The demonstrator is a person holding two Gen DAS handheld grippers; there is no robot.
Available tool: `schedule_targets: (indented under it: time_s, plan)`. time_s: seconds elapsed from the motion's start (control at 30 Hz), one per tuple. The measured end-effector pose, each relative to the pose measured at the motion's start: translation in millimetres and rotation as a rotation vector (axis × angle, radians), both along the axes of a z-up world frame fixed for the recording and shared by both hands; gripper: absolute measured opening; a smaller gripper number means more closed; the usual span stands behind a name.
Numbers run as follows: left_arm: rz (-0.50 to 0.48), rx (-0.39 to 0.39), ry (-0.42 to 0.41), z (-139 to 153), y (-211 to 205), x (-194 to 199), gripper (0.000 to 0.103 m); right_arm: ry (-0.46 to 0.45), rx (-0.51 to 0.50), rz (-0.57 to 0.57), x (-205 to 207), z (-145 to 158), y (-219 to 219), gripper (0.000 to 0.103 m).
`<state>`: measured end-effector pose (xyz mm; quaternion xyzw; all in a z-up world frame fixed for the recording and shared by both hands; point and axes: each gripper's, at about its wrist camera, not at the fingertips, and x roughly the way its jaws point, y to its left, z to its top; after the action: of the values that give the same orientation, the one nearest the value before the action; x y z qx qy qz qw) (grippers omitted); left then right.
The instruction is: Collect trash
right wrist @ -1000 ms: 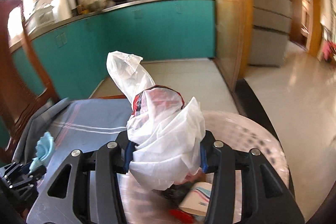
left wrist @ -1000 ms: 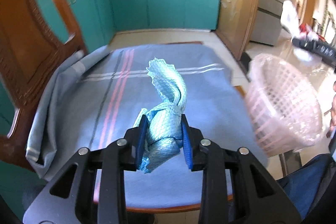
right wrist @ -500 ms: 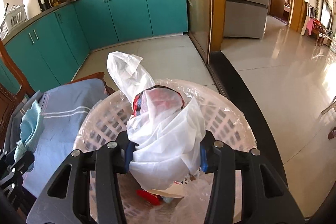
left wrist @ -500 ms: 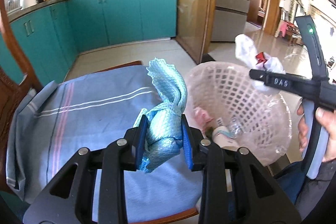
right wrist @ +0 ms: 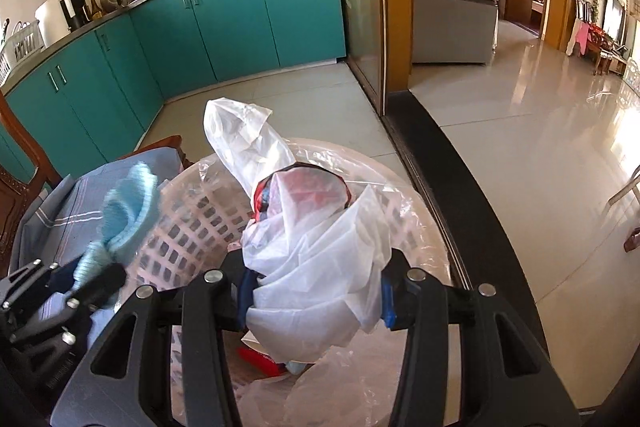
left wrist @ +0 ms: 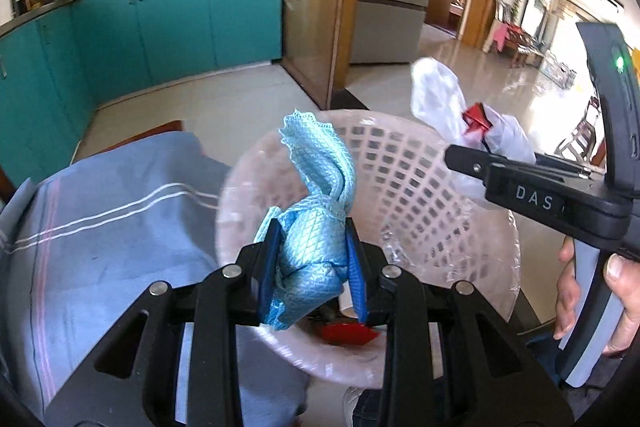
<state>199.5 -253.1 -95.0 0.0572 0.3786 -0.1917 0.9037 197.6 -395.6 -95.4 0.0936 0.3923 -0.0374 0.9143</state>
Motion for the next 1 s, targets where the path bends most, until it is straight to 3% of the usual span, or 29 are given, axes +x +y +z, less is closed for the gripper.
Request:
schedule_targets:
  time_s: [0.2, 0.27, 0.33, 0.53, 0.7, 0.8, 1.0]
  plan:
    - [-0.047, 0.025, 0.009, -11.5, -17.5, 2.2, 0.036, 0.02, 0.013, -0.022, 4.0, -2.4, -4.1, 0.047]
    - [-0.045, 0.026, 0.002, -11.2, -18.4, 3.0, 0.044, 0.028, 0.01, -0.02, 5.1, -3.7, -2.3, 0.047]
    - [-0.033, 0.023, -0.015, -8.6, -16.3, 1.5, 0.062, 0.037, 0.007, -0.012, 5.7, -5.2, -0.3, 0.047]
    - [-0.002, 0.026, -0.046, 1.8, -2.5, -1.5, 0.064, 0.054, -0.014, 0.035, 12.0, -7.1, 12.7, 0.05]
    - [0.044, 0.016, -0.069, 12.8, 18.4, -8.6, 0.07, 0.014, -0.017, 0.044, 8.4, -3.6, 20.2, 0.081]
    - [0.079, 0.018, -0.092, 19.1, 39.1, -18.4, 0.076, -0.039, 0.003, 0.026, 4.4, 0.2, 20.2, 0.088]
    - [0.194, 0.009, -0.161, 40.5, 100.2, -57.4, 0.094, -0.23, 0.037, -0.04, -16.8, 13.1, 21.9, 0.094]
